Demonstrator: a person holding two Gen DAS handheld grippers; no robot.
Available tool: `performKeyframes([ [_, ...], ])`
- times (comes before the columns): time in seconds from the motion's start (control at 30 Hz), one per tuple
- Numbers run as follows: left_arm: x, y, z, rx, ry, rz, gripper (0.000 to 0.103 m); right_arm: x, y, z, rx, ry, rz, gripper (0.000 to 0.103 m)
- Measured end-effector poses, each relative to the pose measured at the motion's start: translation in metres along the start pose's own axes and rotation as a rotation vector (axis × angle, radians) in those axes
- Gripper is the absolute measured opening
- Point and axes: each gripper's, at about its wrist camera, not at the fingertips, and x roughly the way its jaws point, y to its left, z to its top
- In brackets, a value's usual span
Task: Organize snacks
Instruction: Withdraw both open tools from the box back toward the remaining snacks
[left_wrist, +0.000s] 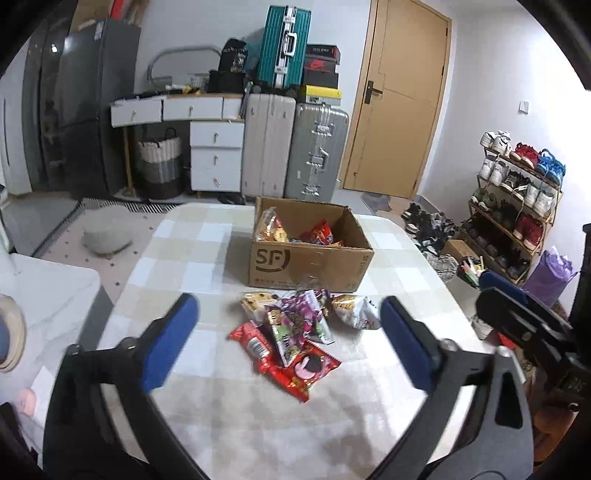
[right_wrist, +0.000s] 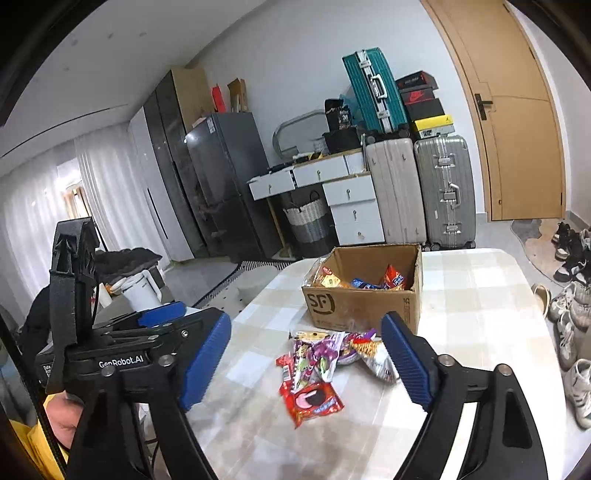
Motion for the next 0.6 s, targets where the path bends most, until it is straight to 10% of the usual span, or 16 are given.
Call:
performKeyframes([
  [0.6,-0.016,0.01,-0.041,0.012,0.016,0.06,0.102,-0.027,0.017,-0.035,-0.023,-0.076,0.023,0.1],
])
